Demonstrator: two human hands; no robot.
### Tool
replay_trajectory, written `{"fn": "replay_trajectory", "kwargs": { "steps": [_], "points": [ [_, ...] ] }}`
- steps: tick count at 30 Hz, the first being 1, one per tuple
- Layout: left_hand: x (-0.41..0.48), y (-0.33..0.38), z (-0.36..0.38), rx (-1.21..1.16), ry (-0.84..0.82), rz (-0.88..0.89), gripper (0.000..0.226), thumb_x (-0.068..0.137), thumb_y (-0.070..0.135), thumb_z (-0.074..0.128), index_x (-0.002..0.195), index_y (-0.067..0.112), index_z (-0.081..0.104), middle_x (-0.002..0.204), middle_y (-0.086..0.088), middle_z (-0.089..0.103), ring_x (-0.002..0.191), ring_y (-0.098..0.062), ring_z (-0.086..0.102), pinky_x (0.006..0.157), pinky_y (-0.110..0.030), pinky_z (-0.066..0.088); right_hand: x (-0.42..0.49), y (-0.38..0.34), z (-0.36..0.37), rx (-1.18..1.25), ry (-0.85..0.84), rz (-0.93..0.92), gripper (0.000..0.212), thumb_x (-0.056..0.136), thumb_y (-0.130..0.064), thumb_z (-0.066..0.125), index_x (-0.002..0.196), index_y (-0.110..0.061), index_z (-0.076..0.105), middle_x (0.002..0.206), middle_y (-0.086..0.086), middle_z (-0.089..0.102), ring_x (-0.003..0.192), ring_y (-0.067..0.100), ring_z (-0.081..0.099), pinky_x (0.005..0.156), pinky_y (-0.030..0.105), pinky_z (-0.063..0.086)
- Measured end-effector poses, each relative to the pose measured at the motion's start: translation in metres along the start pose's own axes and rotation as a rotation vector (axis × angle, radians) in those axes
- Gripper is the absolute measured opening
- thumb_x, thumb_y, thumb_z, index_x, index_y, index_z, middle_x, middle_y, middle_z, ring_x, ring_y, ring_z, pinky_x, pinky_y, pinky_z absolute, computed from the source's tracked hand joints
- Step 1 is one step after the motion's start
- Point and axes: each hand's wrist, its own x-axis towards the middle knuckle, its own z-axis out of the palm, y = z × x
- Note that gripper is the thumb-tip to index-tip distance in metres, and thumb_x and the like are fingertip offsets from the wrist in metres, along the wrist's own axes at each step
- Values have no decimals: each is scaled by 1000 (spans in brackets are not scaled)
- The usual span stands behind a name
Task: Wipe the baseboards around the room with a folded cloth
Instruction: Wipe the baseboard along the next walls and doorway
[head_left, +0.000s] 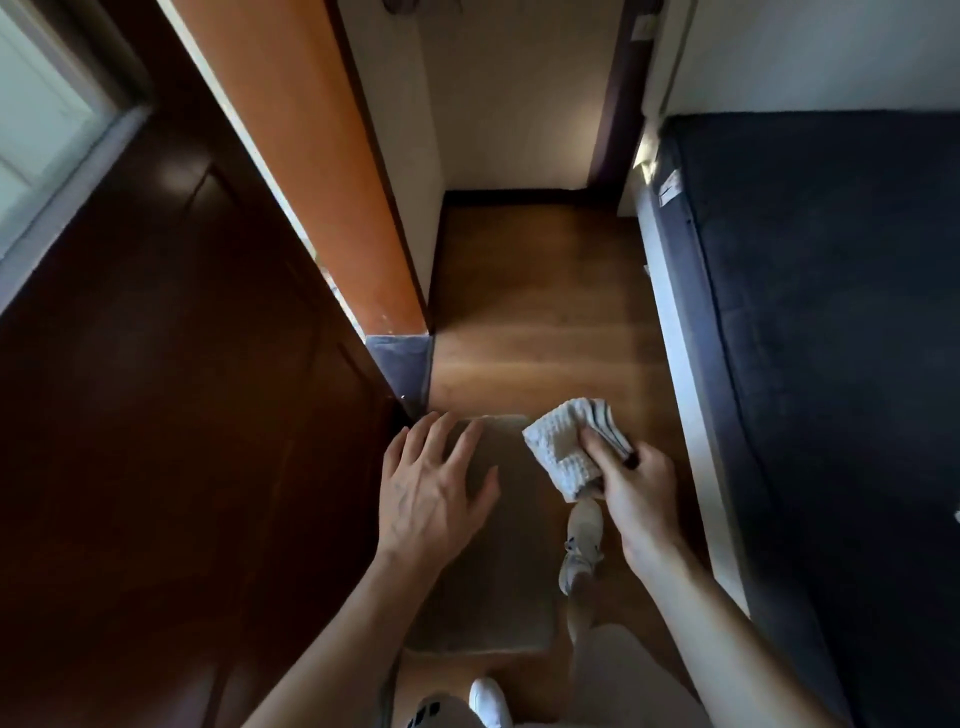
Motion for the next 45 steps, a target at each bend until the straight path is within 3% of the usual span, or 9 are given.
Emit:
{"fn": "replay_trajectory", "kwargs": {
  "steps": [6,12,16,20,27,33,38,45],
  "points": [
    [130,25,29,0,-47,-36,56,93,55,49,142,28,50,145,-2,52,135,-27,46,109,-51,39,134,-37,-3,-24,-89,14,20,84,-31,74,94,-14,71,86,6,75,74,16,74,52,25,56],
    [254,62,38,-20,-65,-82,57,93,55,47,142,27,53,148,-3,52,138,-28,45,109,-52,40,266,-90,-9,-158,-172,-16,33,77,-52,76,91,-22,73,90,2,76,85,23,73,75,56,58],
    [314,73,43,-24,-66,-105,56,93,54,52,142,27,53,147,-4,52,137,-28,45,109,-51,40,332,-116,-1,-170,-184,-2,54,67,-66,74,93,-20,74,90,1,76,86,23,73,76,57,58],
    [363,71,51,-11,-57,-110,57,93,54,53,142,26,54,146,-4,54,136,-27,47,110,-49,39,380,-131,14,-187,-207,-28,54,69,-68,72,93,-20,74,88,2,76,87,24,72,76,59,56],
    [449,40,76,0,-7,-127,58,90,54,60,141,27,55,144,-4,54,136,-27,46,108,-47,39,461,-150,54,-188,-208,-34,54,68,-68,72,89,-18,74,85,3,75,84,25,72,72,58,57],
    [564,-5,98,-30,28,-122,58,92,56,50,140,26,56,143,-5,56,133,-27,48,108,-48,40,558,-183,119,-173,-190,-17,50,67,-64,74,89,-19,74,85,2,76,83,24,73,73,57,58],
    [659,-43,100,-69,43,-126,56,91,52,52,137,23,61,141,-6,58,130,-29,51,107,-49,40,635,-224,183,-124,-196,-1,26,78,-38,78,89,-14,73,85,9,75,75,24,74,53,38,59],
    [760,-79,100,-55,42,-124,53,88,46,68,135,21,63,139,-6,59,127,-29,55,105,-51,44,720,-269,245,-117,-216,-29,16,87,-21,73,95,-7,72,80,5,75,73,19,73,50,35,59]
  ]
}}
